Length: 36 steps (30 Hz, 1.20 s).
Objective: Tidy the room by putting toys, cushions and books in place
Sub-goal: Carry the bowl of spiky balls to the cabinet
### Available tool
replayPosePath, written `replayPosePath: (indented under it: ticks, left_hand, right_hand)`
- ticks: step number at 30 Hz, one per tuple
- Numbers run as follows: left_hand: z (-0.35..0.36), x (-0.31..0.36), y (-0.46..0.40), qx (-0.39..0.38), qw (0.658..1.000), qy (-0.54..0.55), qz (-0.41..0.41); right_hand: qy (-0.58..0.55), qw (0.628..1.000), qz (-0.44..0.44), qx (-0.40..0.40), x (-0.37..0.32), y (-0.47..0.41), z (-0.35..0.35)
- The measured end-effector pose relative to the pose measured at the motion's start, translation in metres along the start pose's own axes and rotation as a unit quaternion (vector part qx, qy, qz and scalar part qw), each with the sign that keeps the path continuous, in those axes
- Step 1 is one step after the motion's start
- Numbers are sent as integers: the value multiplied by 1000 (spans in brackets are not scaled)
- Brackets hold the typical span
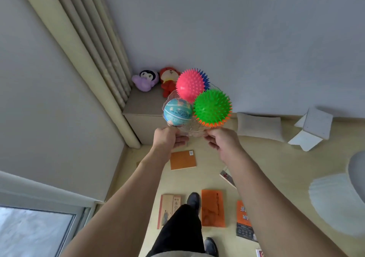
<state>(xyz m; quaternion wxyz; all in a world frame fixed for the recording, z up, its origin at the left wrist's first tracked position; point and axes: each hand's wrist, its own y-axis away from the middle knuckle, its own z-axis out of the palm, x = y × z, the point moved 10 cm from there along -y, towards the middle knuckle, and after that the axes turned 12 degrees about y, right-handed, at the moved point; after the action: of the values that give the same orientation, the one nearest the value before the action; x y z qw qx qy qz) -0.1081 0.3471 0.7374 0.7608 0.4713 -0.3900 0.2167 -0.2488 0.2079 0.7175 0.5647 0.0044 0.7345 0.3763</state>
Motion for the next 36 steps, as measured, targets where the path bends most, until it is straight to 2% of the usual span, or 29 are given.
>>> replayPosePath:
  ticks: [10, 15, 23, 31, 36]
  left_hand:
    - [-7, 75, -177, 40, 998, 45, -3]
    - [-31, 121, -243, 65, 997, 52, -5]
    - [-78, 161, -293, 111, 990, 79, 21]
    - [-136, 163, -320, 173, 979, 99, 37]
    - [-150, 147, -341, 193, 974, 118, 16]
  right_hand:
    - [60, 996, 30, -54, -83, -157, 109]
    - [90, 991, 46, -84, -123, -201, 173]
    - [128, 983, 70, -110, -150, -231, 248]
    - [170, 965, 95, -177, -133, -247, 319]
    - [204, 954, 111, -191, -124, -271, 335]
